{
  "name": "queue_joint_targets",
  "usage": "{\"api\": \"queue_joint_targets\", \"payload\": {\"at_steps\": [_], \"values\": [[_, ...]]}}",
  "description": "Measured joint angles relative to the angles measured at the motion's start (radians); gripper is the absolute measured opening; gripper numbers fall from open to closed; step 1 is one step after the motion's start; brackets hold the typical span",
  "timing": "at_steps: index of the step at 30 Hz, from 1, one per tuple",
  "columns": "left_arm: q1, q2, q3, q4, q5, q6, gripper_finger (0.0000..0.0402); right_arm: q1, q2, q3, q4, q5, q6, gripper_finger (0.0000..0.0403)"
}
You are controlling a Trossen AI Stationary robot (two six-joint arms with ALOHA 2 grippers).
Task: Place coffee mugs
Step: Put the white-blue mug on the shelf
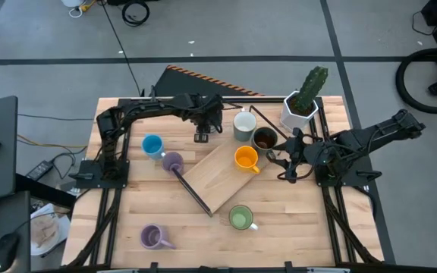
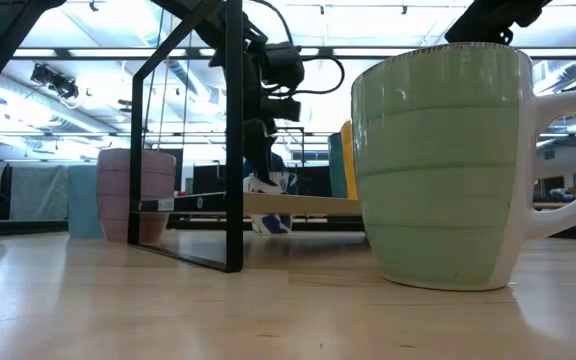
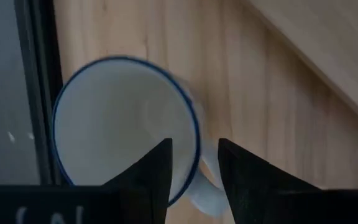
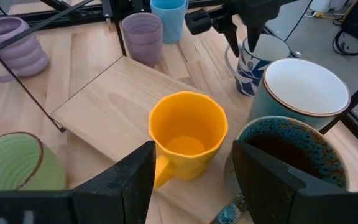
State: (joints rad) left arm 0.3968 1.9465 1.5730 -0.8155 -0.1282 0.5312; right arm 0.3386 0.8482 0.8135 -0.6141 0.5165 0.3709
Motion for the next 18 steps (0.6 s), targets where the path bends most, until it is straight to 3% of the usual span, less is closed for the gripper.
{"api": "queue_joint_targets", "payload": {"at_steps": [5, 10, 14, 18], "values": [[-0.003, 0.000, 0.000, 0.027, -0.004, 0.054, 0.0135, -0.001, 0.000, 0.000, 0.000, -0.003, -0.003, 0.0218], [-0.003, 0.000, 0.000, 0.085, 0.006, -0.029, 0.0135, -0.001, 0.000, 0.000, 0.000, -0.008, -0.003, 0.0218], [-0.001, 0.021, 0.000, 0.096, 0.082, -0.102, 0.0135, -0.001, 0.000, 0.000, -0.001, -0.013, -0.004, 0.0218], [-0.001, 0.043, 0.000, 0.116, 0.037, -0.174, 0.0135, -0.001, 0.000, 0.000, -0.001, -0.013, -0.003, 0.0218]]}}
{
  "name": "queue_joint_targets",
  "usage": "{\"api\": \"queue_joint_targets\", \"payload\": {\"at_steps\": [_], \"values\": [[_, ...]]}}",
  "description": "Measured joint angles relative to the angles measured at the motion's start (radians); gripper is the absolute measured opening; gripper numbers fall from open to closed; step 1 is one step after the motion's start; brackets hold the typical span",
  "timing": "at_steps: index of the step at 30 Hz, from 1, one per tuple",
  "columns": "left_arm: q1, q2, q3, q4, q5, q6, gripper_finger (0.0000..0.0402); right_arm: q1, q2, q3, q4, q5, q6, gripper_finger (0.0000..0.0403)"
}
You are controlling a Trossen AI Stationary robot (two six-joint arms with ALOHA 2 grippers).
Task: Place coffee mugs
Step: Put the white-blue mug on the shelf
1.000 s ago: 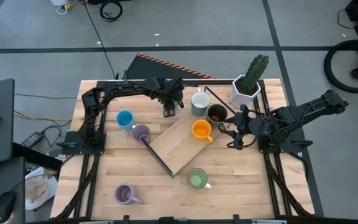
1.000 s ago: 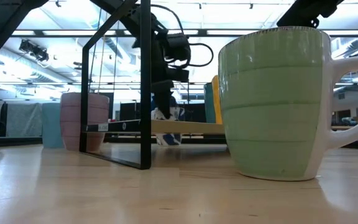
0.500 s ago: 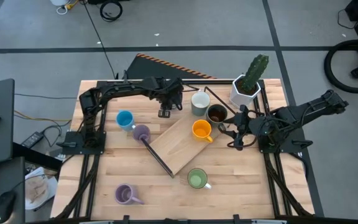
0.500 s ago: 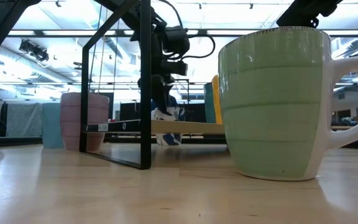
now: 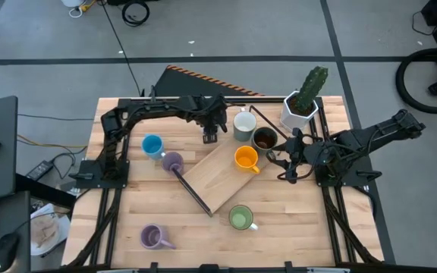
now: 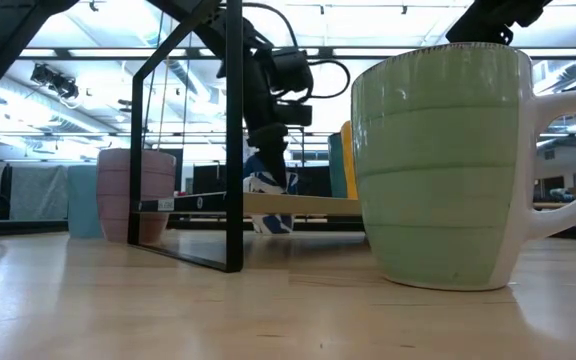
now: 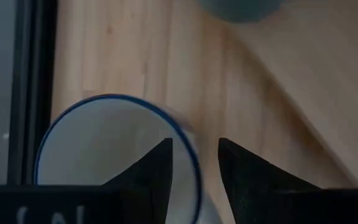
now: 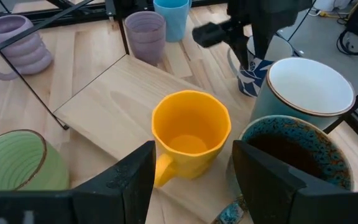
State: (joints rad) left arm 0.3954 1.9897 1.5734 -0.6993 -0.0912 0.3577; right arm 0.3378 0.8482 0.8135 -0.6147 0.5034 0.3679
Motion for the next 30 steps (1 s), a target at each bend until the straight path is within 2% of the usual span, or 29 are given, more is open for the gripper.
{"api": "queue_joint_targets", "payload": {"at_steps": [5, 9, 12, 16, 21, 30], "values": [[0.001, 0.002, 0.000, 0.019, -0.011, -0.006, 0.0129, 0.000, 0.000, 0.000, 0.000, -0.008, 0.004, 0.0218], [0.003, 0.002, 0.000, -0.016, -0.012, 0.025, 0.0109, 0.000, 0.000, 0.000, 0.000, -0.010, 0.026, 0.0218], [0.006, 0.002, 0.000, -0.029, -0.010, 0.072, 0.0082, 0.005, 0.000, 0.000, 0.002, -0.021, 0.036, 0.0218], [0.010, 0.000, -0.001, -0.041, -0.022, 0.125, 0.0027, 0.006, -0.002, 0.000, 0.016, -0.045, 0.026, 0.0218], [0.023, 0.000, 0.000, -0.056, -0.030, 0.221, 0.0025, 0.006, -0.007, 0.000, 0.013, -0.048, -0.001, 0.0218], [-0.015, -0.047, 0.129, -0.367, -0.041, 0.428, 0.0025, 0.006, -0.052, 0.000, -0.046, -0.052, -0.030, 0.0218]]}}
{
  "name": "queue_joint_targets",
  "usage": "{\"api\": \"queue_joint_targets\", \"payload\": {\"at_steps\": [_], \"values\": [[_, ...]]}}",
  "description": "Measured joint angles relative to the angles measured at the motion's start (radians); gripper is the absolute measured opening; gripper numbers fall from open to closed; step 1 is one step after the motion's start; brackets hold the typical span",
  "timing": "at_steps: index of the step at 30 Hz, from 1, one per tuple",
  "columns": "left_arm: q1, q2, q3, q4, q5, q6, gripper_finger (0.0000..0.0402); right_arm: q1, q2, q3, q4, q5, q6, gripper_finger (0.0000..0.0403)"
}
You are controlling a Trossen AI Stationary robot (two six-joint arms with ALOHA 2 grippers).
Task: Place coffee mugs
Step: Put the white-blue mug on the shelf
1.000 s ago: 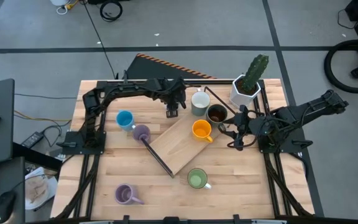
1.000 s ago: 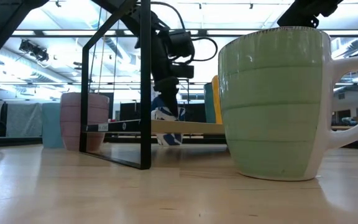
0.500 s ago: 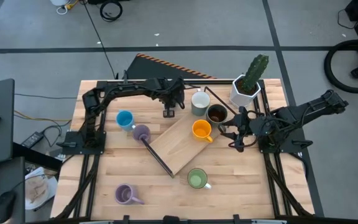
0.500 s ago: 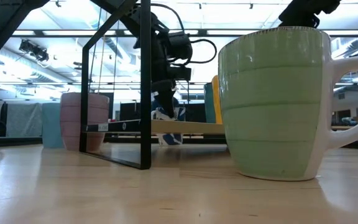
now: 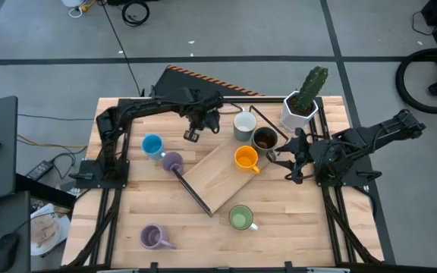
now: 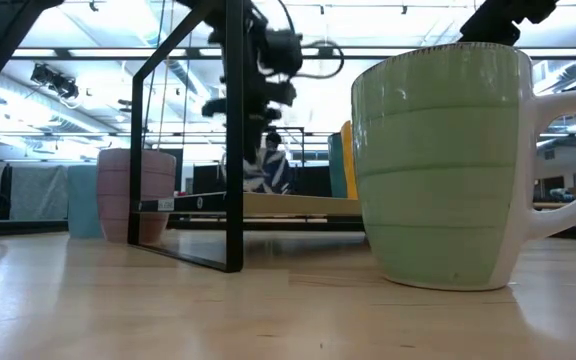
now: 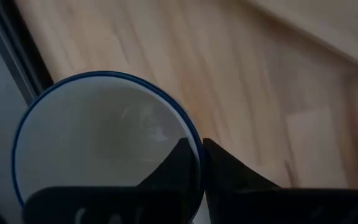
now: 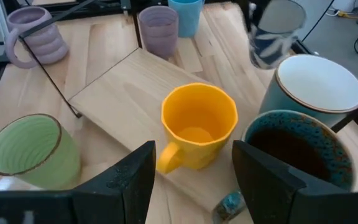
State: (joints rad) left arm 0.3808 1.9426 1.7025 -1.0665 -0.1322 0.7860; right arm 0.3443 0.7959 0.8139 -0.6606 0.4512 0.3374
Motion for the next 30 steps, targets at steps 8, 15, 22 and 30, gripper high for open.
{"api": "queue_joint_targets", "payload": {"at_steps": [8, 15, 22, 30], "values": [[-0.137, -0.088, 0.009, -0.106, -0.010, 0.157, 0.0025, 0.002, -0.039, 0.001, -0.016, -0.005, 0.017, 0.0218], [-0.201, -0.093, 0.007, -0.049, 0.062, 0.310, 0.0025, 0.002, -0.028, 0.001, -0.014, -0.004, 0.021, 0.0218], [-0.218, -0.093, -0.078, 0.081, 0.106, 0.440, 0.0025, 0.002, -0.014, 0.001, -0.015, -0.005, 0.026, 0.0218], [-0.235, -0.093, -0.138, 0.196, 0.119, 0.616, 0.0025, 0.002, -0.013, 0.001, -0.012, -0.007, 0.034, 0.0218]]}}
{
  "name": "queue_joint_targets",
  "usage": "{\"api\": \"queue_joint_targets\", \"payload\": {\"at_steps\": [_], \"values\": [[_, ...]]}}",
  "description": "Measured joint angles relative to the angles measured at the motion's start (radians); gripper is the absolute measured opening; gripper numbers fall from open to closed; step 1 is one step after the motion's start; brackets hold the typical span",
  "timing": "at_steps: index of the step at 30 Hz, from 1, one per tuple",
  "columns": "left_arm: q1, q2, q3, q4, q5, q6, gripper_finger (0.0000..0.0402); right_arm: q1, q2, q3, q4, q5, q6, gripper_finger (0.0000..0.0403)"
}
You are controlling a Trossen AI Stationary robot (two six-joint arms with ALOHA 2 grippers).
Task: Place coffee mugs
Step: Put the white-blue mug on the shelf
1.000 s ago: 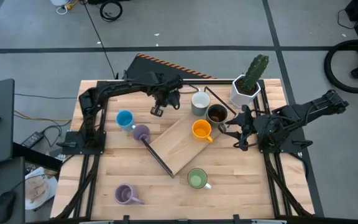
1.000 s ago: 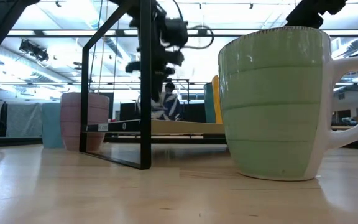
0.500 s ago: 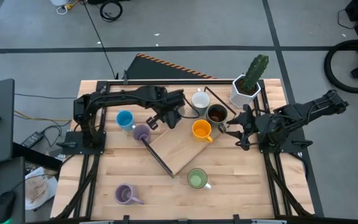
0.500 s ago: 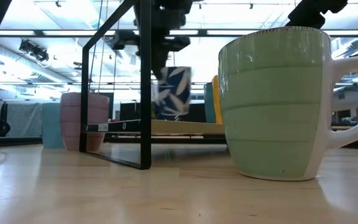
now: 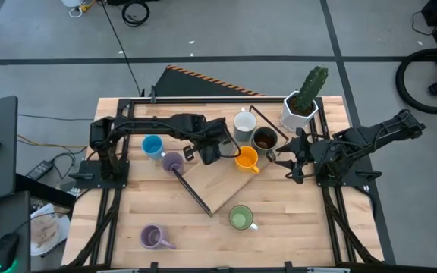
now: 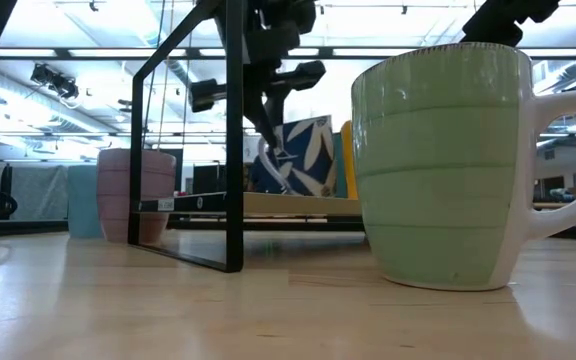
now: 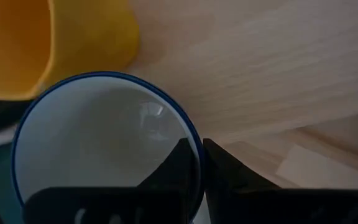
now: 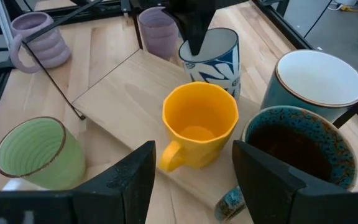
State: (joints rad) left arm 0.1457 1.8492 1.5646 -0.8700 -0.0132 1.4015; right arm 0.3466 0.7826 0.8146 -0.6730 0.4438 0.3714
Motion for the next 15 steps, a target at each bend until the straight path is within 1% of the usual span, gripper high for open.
{"api": "queue_joint_targets", "payload": {"at_steps": [4, 9, 15], "values": [[0.005, 0.000, 0.000, 0.022, 0.011, 0.071, 0.0025, 0.000, 0.000, 0.000, 0.007, 0.000, 0.003, 0.0218], [0.021, 0.000, 0.000, 0.048, 0.016, 0.102, 0.0026, 0.000, 0.000, 0.000, 0.010, 0.000, 0.003, 0.0218], [0.022, 0.000, 0.000, 0.078, -0.004, 0.123, 0.0048, 0.000, 0.000, 0.000, 0.012, -0.001, 0.003, 0.0218]]}}
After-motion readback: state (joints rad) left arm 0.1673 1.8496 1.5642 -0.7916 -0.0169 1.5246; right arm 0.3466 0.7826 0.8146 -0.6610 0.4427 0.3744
